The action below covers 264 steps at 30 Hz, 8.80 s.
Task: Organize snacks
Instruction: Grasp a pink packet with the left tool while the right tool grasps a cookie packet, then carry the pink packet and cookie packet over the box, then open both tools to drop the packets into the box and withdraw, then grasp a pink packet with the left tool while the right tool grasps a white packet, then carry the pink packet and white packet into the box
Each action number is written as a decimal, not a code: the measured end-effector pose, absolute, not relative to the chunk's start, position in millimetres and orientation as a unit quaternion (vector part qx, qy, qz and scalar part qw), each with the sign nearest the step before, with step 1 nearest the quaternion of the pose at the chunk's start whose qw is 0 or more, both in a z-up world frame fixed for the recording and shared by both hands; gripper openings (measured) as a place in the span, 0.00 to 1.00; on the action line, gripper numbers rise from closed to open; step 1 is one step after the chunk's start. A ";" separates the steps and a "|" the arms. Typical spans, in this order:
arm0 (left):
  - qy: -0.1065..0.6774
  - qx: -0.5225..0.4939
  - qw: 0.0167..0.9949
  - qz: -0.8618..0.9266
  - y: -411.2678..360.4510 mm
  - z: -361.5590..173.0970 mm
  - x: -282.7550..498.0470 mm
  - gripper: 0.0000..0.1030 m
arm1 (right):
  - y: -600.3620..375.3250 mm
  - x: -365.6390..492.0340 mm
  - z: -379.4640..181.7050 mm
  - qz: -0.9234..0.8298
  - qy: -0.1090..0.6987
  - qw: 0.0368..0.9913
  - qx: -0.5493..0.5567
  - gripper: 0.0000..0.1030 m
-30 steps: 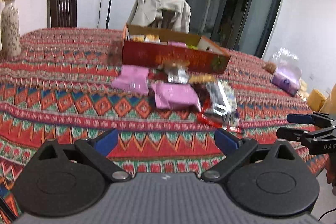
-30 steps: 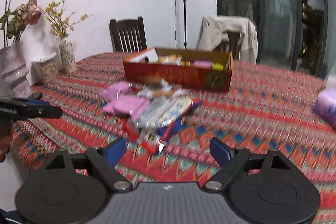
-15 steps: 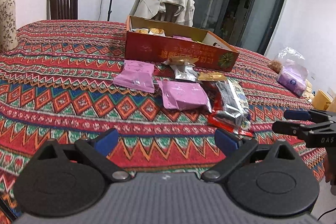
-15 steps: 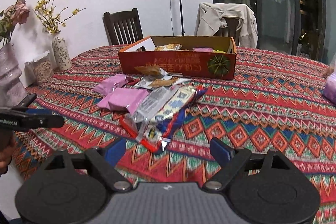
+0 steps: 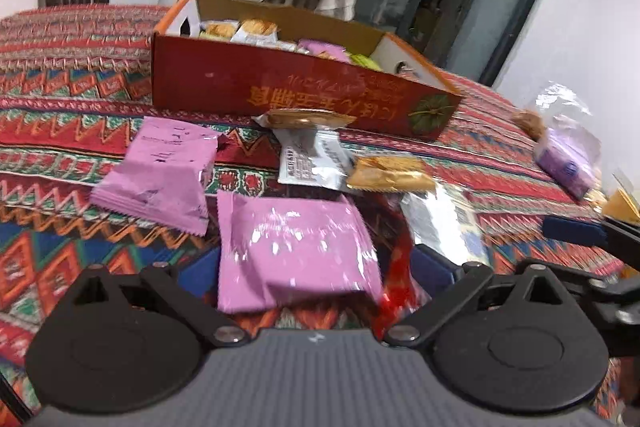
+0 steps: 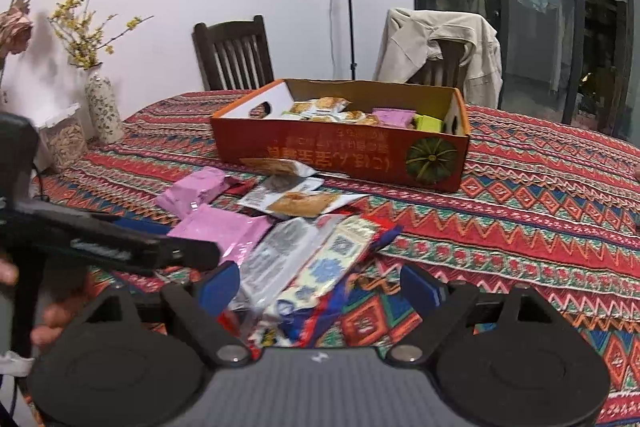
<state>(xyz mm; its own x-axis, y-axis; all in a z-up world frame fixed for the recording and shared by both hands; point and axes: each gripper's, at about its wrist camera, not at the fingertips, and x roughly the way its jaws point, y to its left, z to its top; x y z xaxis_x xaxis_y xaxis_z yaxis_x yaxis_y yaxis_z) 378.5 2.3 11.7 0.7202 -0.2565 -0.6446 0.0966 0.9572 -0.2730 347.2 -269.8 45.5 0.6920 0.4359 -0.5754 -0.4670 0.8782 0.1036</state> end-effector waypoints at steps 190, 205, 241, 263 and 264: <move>0.327 -0.042 0.943 -0.043 109.3 22.6 425.0 0.60 | -122.1 481.8 21.3 0.305 0.337 0.884 -0.107 0.50; 0.256 -0.061 0.963 -0.053 79.8 77.8 323.6 0.60 | -201.6 417.0 73.8 0.268 0.269 0.923 -0.060 0.44; 0.224 -0.018 0.969 -0.105 0.6 116.8 323.0 0.60 | -333.1 340.2 84.9 0.215 0.229 0.949 -0.015 0.45; 0.340 -0.018 0.936 -0.095 -5.3 136.5 646.4 0.60 | -268.1 632.1 154.0 0.263 0.281 0.919 -0.084 0.45; 0.357 -0.020 0.930 -0.088 -6.5 125.2 662.1 0.60 | -260.2 649.6 145.8 0.260 0.298 0.914 -0.089 0.45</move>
<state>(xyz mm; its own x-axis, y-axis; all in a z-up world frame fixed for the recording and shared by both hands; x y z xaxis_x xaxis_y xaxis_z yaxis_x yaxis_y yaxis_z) 662.1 -6.5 125.2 0.7296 -0.1778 -0.6603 0.1498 0.9837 -0.0994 649.6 -260.2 145.8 0.6882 0.4216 -0.5905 -0.5277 0.8494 -0.0086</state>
